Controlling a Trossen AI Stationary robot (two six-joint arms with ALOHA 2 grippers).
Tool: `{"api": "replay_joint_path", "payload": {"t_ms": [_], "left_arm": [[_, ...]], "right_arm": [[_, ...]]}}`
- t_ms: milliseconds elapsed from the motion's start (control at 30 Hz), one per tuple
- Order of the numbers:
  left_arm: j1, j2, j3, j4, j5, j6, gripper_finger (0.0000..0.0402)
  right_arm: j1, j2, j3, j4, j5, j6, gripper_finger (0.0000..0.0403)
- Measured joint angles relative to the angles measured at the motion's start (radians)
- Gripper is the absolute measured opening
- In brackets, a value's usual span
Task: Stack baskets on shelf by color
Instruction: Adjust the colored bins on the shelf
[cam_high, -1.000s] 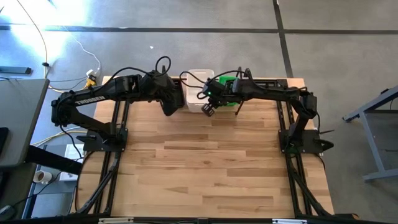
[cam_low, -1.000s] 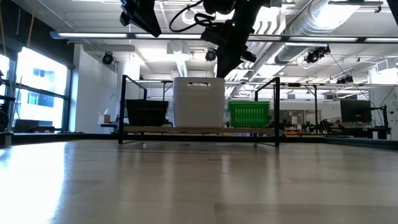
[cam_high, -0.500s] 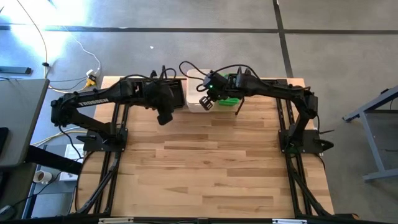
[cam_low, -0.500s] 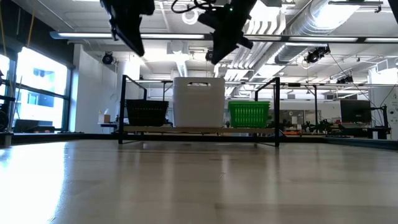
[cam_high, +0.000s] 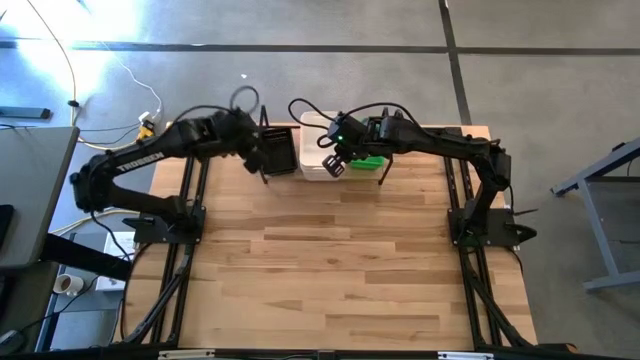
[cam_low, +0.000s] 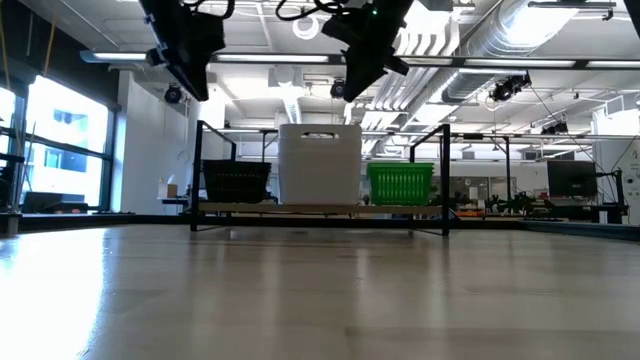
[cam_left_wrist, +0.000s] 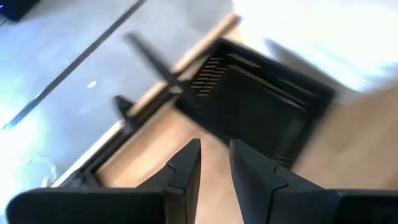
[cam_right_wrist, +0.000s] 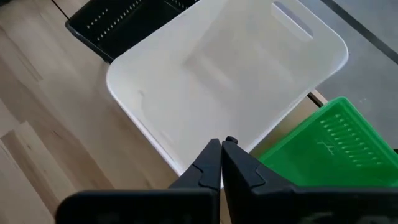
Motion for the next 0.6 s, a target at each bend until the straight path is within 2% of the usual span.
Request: {"api": "replay_joint_path", "payload": {"t_ms": [133, 267, 400, 600], "left_arm": [[0.149, -0.011, -0.002, 0.002, 0.033, -0.021, 0.0076], [0.292, -0.011, -0.053, 0.041, 0.175, -0.076, 0.0076], [0.397, -0.01, -0.12, 0.159, 0.294, -0.132, 0.0076], [0.491, -0.003, -0.144, 0.275, 0.317, -0.191, 0.0076]], "right_arm": [[0.0, 0.0, 0.0, -0.001, 0.0, -0.002, 0.0], [0.0, 0.0, 0.0, -0.001, -0.004, -0.025, 0.0], [0.0, 0.0, 0.0, -0.001, -0.005, -0.027, 0.0], [0.0, 0.0, -0.001, -0.001, -0.008, -0.053, 0.0]]}}
